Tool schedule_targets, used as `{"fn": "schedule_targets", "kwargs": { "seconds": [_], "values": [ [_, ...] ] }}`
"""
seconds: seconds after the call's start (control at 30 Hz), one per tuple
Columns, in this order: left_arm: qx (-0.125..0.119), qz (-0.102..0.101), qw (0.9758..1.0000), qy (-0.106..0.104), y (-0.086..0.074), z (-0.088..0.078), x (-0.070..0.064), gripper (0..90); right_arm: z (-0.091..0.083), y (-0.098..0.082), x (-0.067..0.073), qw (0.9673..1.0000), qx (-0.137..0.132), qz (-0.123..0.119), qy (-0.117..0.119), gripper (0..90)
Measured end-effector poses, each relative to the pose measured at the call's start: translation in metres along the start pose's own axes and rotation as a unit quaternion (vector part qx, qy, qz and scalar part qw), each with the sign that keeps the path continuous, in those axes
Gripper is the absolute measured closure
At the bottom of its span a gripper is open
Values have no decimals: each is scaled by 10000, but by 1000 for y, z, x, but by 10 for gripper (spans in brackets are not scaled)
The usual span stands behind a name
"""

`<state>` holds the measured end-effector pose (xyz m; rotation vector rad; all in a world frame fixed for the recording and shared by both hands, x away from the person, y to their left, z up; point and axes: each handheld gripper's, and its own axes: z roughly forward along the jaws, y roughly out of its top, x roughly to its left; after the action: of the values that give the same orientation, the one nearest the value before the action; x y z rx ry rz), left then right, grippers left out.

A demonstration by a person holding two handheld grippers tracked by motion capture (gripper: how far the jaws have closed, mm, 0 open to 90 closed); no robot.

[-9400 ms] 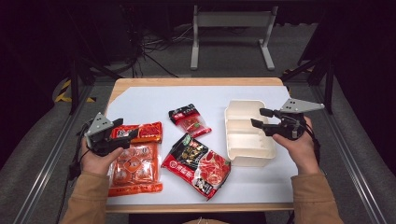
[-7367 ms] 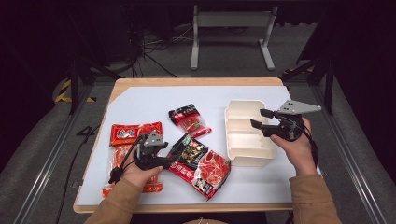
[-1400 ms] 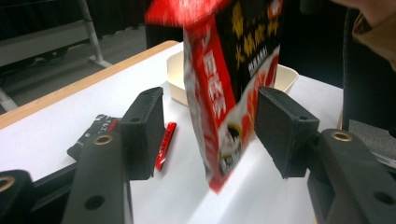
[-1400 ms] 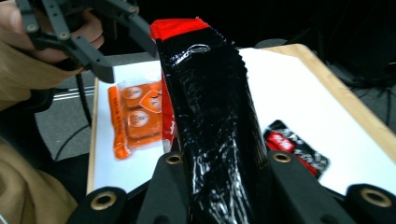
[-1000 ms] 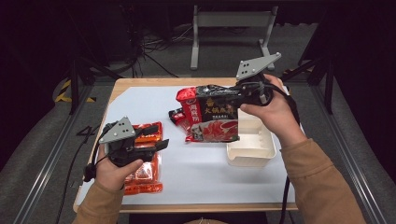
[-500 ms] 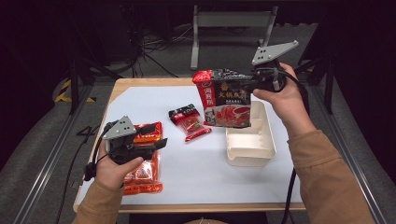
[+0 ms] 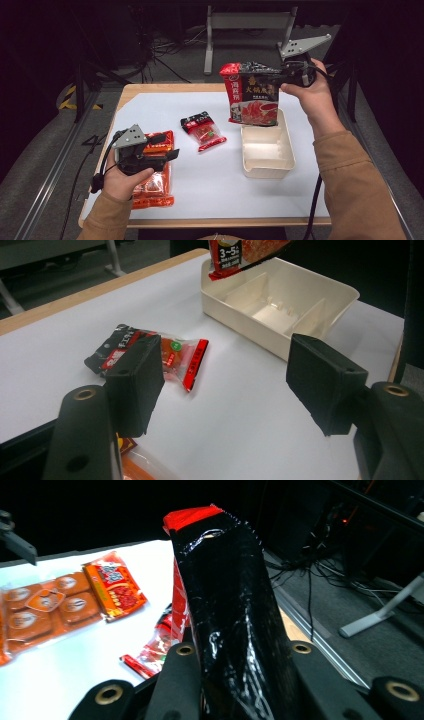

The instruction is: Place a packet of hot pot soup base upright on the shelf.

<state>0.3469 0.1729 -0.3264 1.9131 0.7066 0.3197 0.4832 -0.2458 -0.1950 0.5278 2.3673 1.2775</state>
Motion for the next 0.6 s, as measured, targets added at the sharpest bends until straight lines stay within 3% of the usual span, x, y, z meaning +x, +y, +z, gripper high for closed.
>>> {"fn": "schedule_targets", "kwargs": {
  "seconds": [0.43,0.6],
  "values": [
    [14,-51,10000,26,-2,2,4,298,0,-19,-30,9997,-12,98,-238,772],
    [52,-98,9999,10,-3,3,6,291,4,-27,-37,9997,-25,15,-250,772]
  ]
}}
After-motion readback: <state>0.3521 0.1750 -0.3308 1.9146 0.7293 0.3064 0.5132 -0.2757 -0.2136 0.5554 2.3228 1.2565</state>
